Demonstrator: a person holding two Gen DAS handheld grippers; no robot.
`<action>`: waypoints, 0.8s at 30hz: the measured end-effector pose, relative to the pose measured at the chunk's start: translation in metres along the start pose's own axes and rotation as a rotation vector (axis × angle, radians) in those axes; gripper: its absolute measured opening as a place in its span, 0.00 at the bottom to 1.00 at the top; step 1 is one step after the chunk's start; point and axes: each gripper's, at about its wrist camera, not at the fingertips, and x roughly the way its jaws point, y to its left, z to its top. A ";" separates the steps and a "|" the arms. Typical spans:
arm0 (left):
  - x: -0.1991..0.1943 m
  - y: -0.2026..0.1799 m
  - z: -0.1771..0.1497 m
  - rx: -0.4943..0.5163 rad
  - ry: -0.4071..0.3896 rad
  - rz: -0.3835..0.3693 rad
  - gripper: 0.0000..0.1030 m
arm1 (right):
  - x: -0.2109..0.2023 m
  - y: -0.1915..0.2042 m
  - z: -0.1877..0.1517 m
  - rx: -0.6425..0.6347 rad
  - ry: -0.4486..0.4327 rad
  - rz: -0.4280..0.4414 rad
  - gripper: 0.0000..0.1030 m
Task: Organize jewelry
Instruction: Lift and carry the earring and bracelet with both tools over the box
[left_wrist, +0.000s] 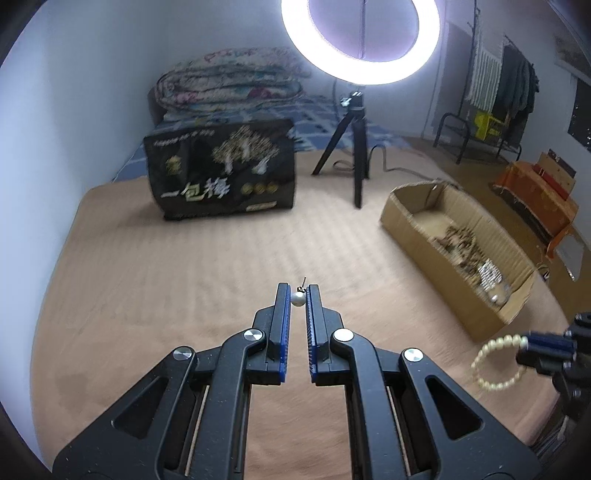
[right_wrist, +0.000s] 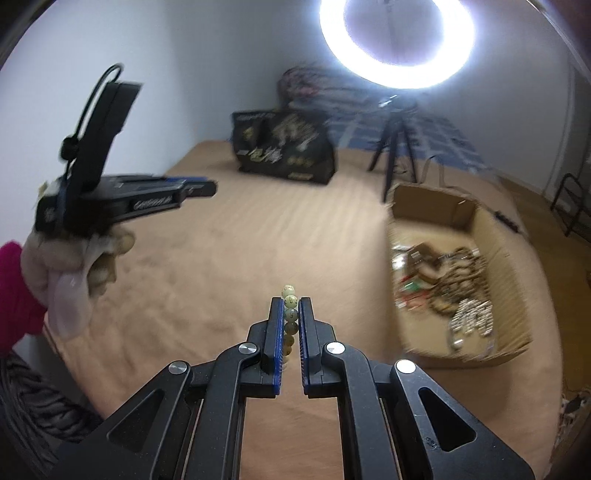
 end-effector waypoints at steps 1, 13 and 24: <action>0.000 -0.003 0.003 0.001 -0.006 -0.004 0.06 | -0.003 -0.007 0.004 0.005 -0.010 -0.018 0.06; 0.017 -0.065 0.054 -0.007 -0.069 -0.092 0.06 | -0.019 -0.077 0.039 0.048 -0.050 -0.156 0.06; 0.060 -0.119 0.081 -0.002 -0.066 -0.144 0.06 | -0.014 -0.123 0.056 0.064 -0.046 -0.211 0.06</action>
